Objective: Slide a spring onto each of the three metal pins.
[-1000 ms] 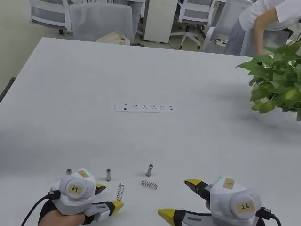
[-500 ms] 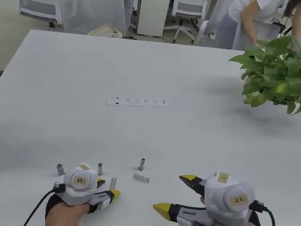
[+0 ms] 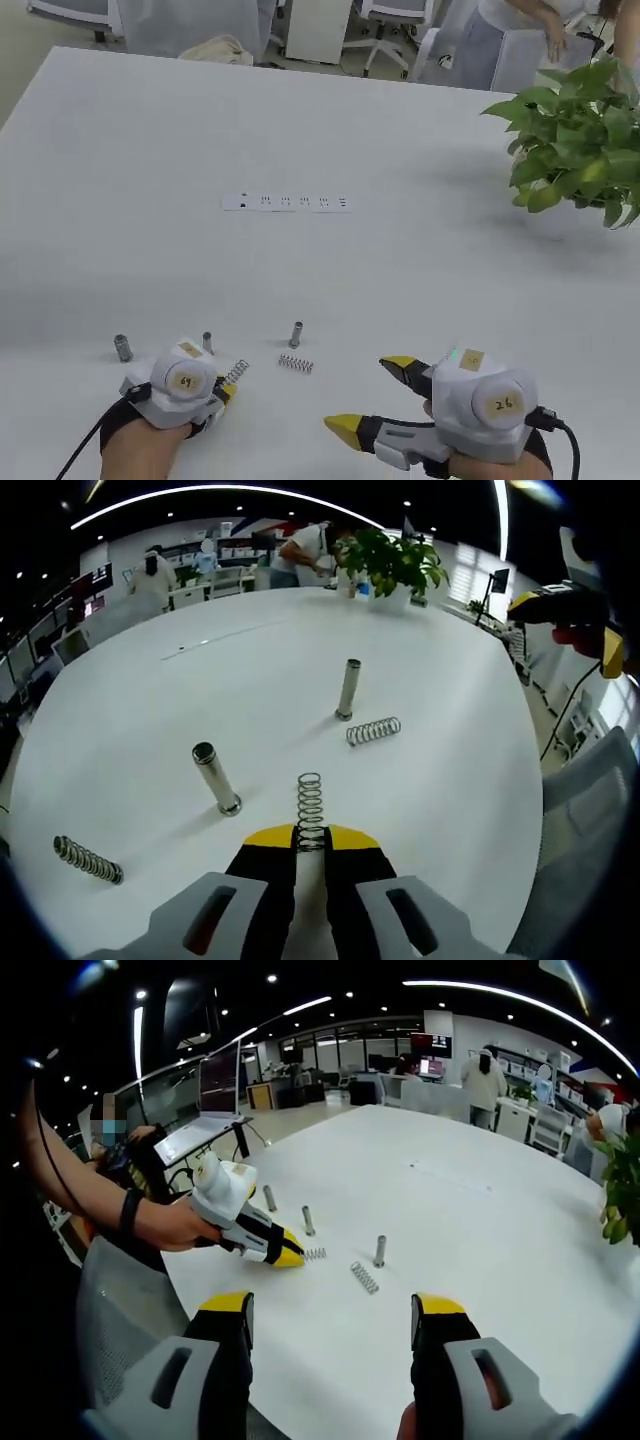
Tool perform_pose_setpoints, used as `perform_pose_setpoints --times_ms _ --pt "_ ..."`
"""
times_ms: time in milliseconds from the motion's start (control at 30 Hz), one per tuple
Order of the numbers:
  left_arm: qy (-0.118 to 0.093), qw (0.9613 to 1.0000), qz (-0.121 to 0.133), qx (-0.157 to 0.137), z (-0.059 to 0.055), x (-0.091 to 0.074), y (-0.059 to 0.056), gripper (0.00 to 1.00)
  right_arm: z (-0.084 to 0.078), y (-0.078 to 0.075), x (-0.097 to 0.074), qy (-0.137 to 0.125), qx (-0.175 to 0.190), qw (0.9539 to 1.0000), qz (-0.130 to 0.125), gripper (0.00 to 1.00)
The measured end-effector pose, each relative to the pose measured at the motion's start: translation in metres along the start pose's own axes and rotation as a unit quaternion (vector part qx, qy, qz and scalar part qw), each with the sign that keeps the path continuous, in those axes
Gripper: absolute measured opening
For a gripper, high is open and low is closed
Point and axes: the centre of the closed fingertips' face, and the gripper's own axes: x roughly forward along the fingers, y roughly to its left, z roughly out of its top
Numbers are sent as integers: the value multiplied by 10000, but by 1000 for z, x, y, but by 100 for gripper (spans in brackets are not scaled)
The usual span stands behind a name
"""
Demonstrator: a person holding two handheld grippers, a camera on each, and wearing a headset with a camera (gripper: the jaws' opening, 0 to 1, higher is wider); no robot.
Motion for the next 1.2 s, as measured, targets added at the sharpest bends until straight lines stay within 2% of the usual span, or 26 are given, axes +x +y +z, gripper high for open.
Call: perform_pose_setpoints --times_ms 133,300,533,833,1033,1200 --pt "99 9999 56 34 -4 -6 1 3 -2 3 2 25 -15 10000 37 62" --pt "41 10000 54 6 -7 -18 2 3 -2 6 5 25 -21 10000 88 62" --pt "-139 9999 22 -12 -4 -42 3 2 -1 11 10 37 -17 9998 185 61" --pt "-277 9996 31 23 -3 -63 4 2 1 20 18 62 -54 9994 335 61" --pt "-312 9993 -6 181 -3 -75 3 2 4 23 22 52 -70 9992 401 60" --pt "-409 9988 1 272 4 -87 5 2 8 27 25 34 -98 9988 472 60"
